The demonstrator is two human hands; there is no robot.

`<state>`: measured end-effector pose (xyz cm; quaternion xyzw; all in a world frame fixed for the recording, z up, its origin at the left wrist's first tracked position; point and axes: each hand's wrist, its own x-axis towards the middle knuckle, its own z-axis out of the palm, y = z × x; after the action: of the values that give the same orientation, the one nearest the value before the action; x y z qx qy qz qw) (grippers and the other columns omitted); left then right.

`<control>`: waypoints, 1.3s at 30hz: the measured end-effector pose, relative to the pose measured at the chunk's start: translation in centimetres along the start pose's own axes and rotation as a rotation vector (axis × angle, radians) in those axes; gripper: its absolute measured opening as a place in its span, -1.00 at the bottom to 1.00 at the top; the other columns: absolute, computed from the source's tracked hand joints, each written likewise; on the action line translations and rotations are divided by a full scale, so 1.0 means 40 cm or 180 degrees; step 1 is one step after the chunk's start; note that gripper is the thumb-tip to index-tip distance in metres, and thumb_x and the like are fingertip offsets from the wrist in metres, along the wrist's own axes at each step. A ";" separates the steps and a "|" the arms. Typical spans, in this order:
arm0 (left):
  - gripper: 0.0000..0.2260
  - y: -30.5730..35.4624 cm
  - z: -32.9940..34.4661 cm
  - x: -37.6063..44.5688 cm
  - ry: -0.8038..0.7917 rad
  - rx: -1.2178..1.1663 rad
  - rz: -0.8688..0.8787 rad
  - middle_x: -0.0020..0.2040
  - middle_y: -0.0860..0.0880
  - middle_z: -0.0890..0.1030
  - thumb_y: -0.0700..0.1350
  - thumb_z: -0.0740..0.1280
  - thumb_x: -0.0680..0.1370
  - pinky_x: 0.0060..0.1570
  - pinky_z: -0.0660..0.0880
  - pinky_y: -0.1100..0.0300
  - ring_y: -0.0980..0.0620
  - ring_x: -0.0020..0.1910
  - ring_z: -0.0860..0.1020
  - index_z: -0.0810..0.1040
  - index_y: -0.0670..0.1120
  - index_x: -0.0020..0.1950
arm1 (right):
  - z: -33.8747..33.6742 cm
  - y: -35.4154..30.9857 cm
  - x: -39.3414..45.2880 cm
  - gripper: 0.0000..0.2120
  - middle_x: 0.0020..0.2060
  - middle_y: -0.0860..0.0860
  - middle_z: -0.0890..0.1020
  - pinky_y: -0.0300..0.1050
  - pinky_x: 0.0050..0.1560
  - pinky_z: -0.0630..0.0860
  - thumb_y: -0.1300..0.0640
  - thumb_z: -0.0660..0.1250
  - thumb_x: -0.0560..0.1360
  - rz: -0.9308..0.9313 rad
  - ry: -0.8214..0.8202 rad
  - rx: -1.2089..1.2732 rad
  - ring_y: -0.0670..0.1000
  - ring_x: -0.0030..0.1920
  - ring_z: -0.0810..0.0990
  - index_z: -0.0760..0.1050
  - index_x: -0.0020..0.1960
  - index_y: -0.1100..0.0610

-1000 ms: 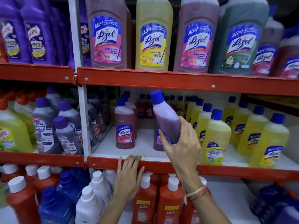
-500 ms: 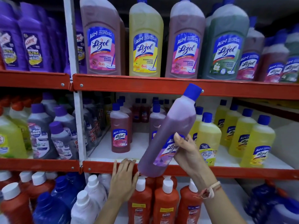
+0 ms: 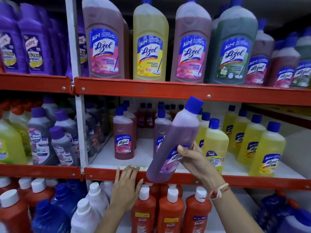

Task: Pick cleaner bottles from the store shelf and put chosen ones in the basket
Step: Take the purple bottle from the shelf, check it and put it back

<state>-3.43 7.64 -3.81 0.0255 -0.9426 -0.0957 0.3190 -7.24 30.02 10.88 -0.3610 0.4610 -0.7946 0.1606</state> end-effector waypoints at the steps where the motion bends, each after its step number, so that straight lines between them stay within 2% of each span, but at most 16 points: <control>1: -0.57 0.001 0.000 -0.001 -0.0001 -0.0005 -0.0005 0.15 -0.04 0.59 0.12 0.05 0.53 0.40 -0.14 0.07 -0.04 0.25 0.47 0.47 -0.06 0.26 | -0.003 -0.001 0.012 -0.27 -0.17 0.05 0.73 -0.09 -0.10 0.65 0.07 0.72 -0.04 0.0029 0.0059 -0.0115 0.04 -0.12 0.70 0.51 0.05 0.16; 4: -0.56 0.002 -0.001 -0.001 0.0037 -0.0038 0.0013 0.20 0.00 0.56 0.14 0.03 0.54 0.41 -0.15 0.06 0.00 0.30 0.42 0.43 -0.03 0.30 | -0.018 0.009 0.047 -0.27 -0.11 0.04 0.72 -0.10 -0.09 0.64 0.06 0.70 0.03 0.0071 0.0221 -0.0463 0.05 -0.05 0.69 0.50 0.13 0.15; 8: -0.57 0.000 0.001 0.001 0.0018 0.0014 0.0029 0.21 0.02 0.54 0.14 0.03 0.55 0.42 -0.09 0.01 0.02 0.32 0.39 0.41 -0.01 0.31 | -0.043 0.056 0.084 -0.37 0.03 0.12 0.69 0.01 -0.03 0.62 0.21 0.61 0.22 0.0119 0.0657 -0.0866 0.15 0.05 0.66 0.47 0.23 0.15; 13: -0.58 -0.002 0.006 -0.001 0.0035 -0.0014 0.0033 0.21 0.02 0.54 0.13 0.04 0.55 0.41 -0.04 -0.02 0.02 0.32 0.39 0.40 0.00 0.31 | -0.068 0.114 0.115 -0.28 0.12 0.17 0.66 0.11 0.07 0.60 0.15 0.58 0.17 0.0297 0.0956 -0.0934 0.17 0.08 0.66 0.43 0.29 0.12; 18: -0.60 -0.006 0.010 -0.002 0.0065 -0.0069 0.0063 0.21 0.02 0.54 0.12 0.06 0.55 0.40 -0.01 -0.04 0.02 0.32 0.39 0.40 0.00 0.31 | -0.088 0.149 0.133 -0.32 0.08 0.17 0.68 0.04 -0.03 0.64 0.17 0.58 0.18 0.0416 0.1024 -0.1021 0.14 0.00 0.69 0.45 0.26 0.11; 23: -0.59 -0.008 0.010 -0.004 0.0106 -0.0105 0.0079 0.23 0.02 0.53 0.12 0.07 0.55 0.39 -0.01 -0.06 0.03 0.34 0.37 0.39 0.00 0.32 | -0.096 0.169 0.135 -0.38 0.06 0.13 0.68 0.09 0.01 0.64 0.14 0.57 0.20 0.0558 0.1089 -0.1124 0.15 0.00 0.70 0.45 0.22 0.08; 32: -0.57 -0.010 0.009 -0.007 0.0078 -0.0135 0.0107 0.26 0.02 0.51 0.14 0.07 0.55 0.41 -0.06 -0.05 0.02 0.37 0.34 0.35 -0.01 0.35 | -0.097 0.172 0.133 -0.31 0.11 0.15 0.66 0.23 0.15 0.57 0.09 0.58 0.20 0.0666 0.1072 -0.1321 0.18 0.06 0.67 0.42 0.27 0.10; 36: -0.54 -0.007 0.006 -0.008 0.0034 -0.0108 0.0121 0.30 0.02 0.49 0.15 0.07 0.54 0.43 -0.12 -0.02 0.02 0.39 0.31 0.32 -0.01 0.38 | -0.089 0.163 0.128 -0.29 0.10 0.16 0.67 0.16 0.12 0.60 0.05 0.58 0.18 0.0704 0.1029 -0.1451 0.16 0.05 0.68 0.42 0.26 0.14; 39: -0.52 0.004 -0.001 -0.012 0.0061 -0.0115 0.0040 0.35 0.00 0.46 0.17 0.04 0.54 0.42 -0.15 -0.01 0.01 0.42 0.27 0.32 -0.02 0.39 | -0.078 0.152 0.117 -0.28 0.10 0.10 0.66 -0.05 -0.03 0.65 0.03 0.57 0.20 0.0680 0.0998 -0.1606 0.08 0.02 0.68 0.38 0.28 0.13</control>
<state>-3.00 7.83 -4.03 0.0148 -0.9377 -0.1104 0.3290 -13.20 26.00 6.73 -0.2121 0.6981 -0.6797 0.0754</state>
